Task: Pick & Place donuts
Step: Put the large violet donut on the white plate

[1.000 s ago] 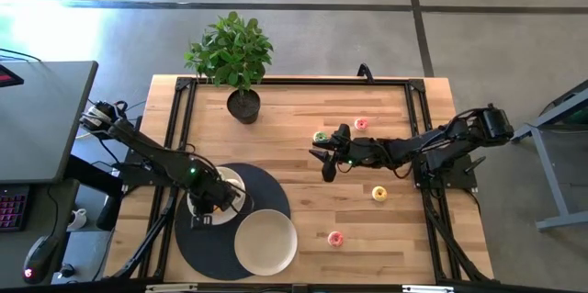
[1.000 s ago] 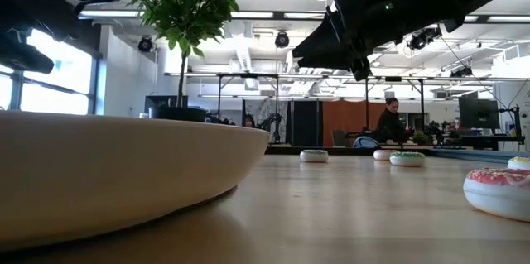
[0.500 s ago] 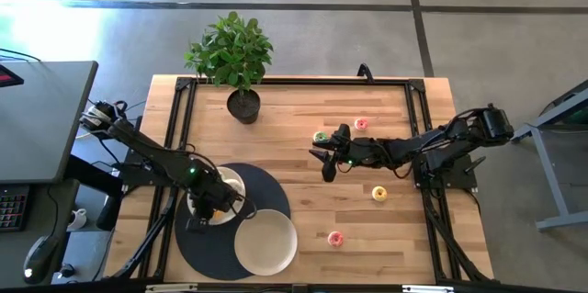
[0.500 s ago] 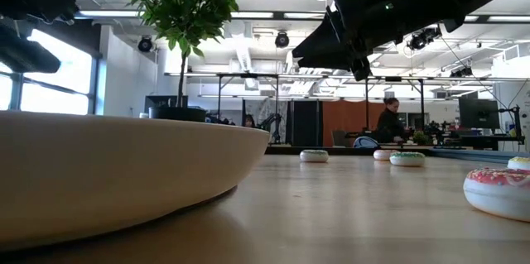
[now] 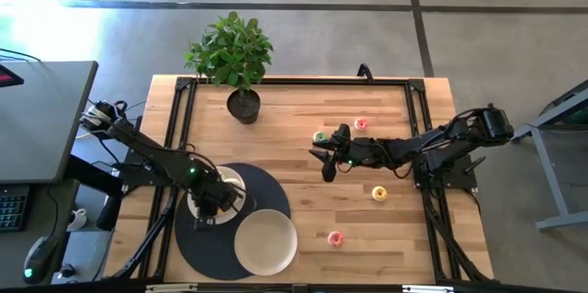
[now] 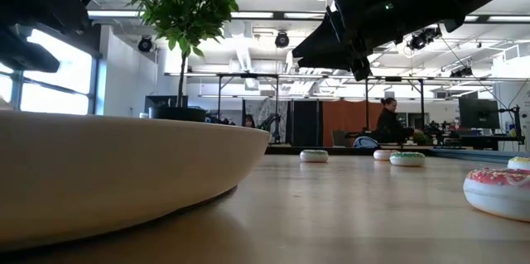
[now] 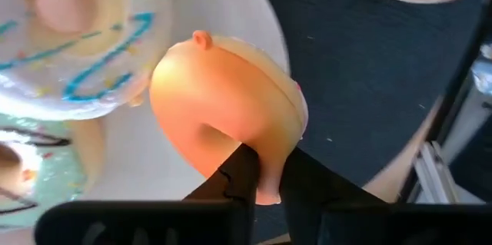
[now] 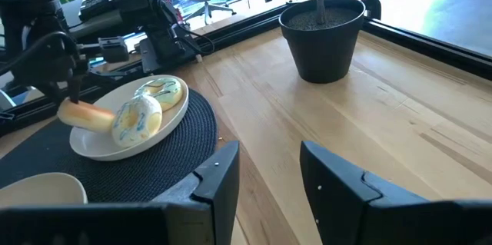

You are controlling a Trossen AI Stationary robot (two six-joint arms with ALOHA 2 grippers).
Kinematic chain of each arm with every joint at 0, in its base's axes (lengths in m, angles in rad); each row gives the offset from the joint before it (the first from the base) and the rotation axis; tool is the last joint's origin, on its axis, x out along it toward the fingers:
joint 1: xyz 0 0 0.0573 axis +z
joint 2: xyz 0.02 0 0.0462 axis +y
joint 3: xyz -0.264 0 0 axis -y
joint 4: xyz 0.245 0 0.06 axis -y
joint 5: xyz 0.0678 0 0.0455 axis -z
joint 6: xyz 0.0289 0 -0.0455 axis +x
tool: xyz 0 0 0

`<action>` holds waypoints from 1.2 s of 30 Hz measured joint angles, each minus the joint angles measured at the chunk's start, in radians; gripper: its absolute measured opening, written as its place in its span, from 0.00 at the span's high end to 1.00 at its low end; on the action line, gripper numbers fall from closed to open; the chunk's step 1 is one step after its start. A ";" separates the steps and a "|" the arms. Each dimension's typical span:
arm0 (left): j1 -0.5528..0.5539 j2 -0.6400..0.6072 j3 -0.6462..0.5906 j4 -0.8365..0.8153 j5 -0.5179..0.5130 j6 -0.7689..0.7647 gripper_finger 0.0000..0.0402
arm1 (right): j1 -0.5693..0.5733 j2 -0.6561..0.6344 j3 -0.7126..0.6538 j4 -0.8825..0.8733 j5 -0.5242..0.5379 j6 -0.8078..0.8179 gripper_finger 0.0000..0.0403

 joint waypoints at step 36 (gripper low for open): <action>0.000 0.000 0.003 -0.363 -0.398 -0.060 0.58 | 0.000 0.000 0.000 0.000 0.000 0.000 0.67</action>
